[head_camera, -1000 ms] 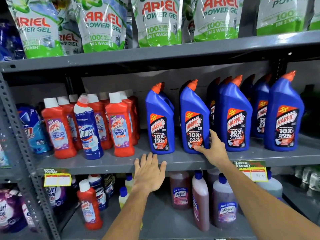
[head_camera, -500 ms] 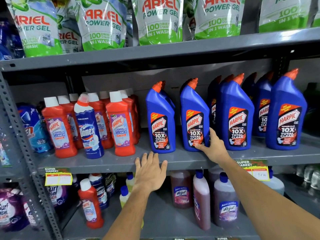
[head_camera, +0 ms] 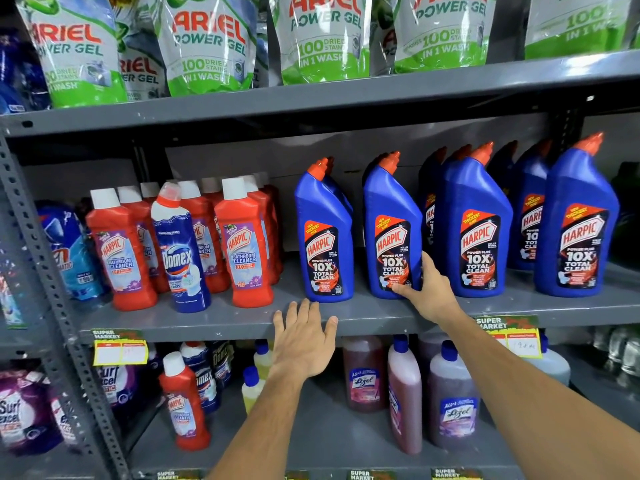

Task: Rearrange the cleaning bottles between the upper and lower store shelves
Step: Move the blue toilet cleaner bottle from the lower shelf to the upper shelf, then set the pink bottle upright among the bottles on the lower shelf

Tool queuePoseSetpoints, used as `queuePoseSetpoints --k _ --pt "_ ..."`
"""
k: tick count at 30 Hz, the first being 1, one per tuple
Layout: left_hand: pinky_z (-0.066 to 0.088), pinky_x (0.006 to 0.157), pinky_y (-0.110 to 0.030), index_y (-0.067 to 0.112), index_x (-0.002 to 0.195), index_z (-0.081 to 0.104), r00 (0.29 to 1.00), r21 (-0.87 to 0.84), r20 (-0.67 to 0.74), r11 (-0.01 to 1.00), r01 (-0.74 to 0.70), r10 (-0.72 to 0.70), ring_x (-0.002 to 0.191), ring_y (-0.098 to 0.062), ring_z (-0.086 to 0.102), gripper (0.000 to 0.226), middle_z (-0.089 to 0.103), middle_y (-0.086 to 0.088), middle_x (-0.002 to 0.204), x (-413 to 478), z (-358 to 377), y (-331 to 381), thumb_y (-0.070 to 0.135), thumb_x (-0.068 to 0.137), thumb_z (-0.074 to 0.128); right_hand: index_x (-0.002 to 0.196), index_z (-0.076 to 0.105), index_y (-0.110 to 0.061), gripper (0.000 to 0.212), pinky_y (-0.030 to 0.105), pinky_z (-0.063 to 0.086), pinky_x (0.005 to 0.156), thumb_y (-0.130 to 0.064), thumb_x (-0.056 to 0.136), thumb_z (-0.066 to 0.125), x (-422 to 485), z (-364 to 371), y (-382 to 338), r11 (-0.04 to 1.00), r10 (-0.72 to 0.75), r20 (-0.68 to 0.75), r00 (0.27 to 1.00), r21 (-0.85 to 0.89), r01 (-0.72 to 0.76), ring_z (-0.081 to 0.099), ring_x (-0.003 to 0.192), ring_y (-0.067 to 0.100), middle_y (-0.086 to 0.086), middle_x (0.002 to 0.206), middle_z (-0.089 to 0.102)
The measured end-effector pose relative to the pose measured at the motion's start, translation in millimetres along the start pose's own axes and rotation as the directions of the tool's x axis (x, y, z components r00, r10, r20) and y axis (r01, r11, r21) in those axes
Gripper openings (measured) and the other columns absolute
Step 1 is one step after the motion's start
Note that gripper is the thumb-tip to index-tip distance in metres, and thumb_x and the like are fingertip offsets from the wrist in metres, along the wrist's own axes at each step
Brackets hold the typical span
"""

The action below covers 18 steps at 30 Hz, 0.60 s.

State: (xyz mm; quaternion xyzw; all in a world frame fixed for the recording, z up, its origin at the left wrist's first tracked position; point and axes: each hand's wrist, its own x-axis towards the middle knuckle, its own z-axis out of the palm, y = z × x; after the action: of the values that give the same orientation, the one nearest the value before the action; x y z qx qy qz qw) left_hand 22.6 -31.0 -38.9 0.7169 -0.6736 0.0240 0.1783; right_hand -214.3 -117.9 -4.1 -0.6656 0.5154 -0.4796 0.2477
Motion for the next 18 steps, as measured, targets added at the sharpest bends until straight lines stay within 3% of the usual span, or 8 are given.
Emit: queuePoseSetpoints --k 6,11,14,18 --pt "-0.001 0.121 -0.051 0.013 0.154 0.022 1.000 -0.008 -0.017 1.000 0.005 -0.005 0.151 -0.025 0.009 0.065 0.021 -0.004 0.163 0 -1 0 0.051 0.101 0.017 0.151 0.033 -0.016 0.085 0.040 0.047 0.104 -0.019 0.081 0.082 0 1 3 0.999 -0.008 -0.018 1.000 -0.038 0.008 0.058 0.124 0.027 0.007 0.136 0.061" --pt "-0.002 0.121 -0.051 0.013 0.154 0.021 1.000 -0.026 -0.009 1.000 0.008 -0.008 0.151 -0.025 0.005 0.065 0.018 -0.004 0.164 1 -2 0 0.052 0.101 0.017 0.140 0.043 -0.021 0.081 0.045 0.052 0.101 -0.035 0.073 0.087 -15 8 2 0.998 -0.057 -0.180 0.982 0.021 0.061 0.059 0.120 0.022 0.005 0.130 0.060" --pt "-0.007 0.122 -0.048 0.016 0.157 0.012 0.999 -0.066 -0.034 0.998 -0.013 0.011 0.152 -0.021 -0.007 0.068 0.006 -0.001 0.167 0 -4 -6 0.054 0.101 0.018 0.121 0.053 -0.020 0.062 0.020 0.049 0.084 -0.038 0.072 0.087 -41 11 -7 0.992 -0.105 -0.289 0.952 0.040 0.121 0.057 0.101 0.014 0.002 0.112 0.057" --pt "-0.006 0.123 -0.041 0.017 0.157 0.004 0.944 -0.025 -0.295 0.987 -0.158 0.144 0.151 -0.015 -0.015 0.070 -0.004 0.001 0.166 -30 19 -12 0.055 0.101 0.023 0.086 0.060 -0.022 0.032 0.037 0.051 0.065 -0.041 0.073 0.083 -81 16 -11 0.983 -0.091 -0.315 0.945 0.124 0.136 0.052 0.061 0.013 0.005 0.068 0.058"
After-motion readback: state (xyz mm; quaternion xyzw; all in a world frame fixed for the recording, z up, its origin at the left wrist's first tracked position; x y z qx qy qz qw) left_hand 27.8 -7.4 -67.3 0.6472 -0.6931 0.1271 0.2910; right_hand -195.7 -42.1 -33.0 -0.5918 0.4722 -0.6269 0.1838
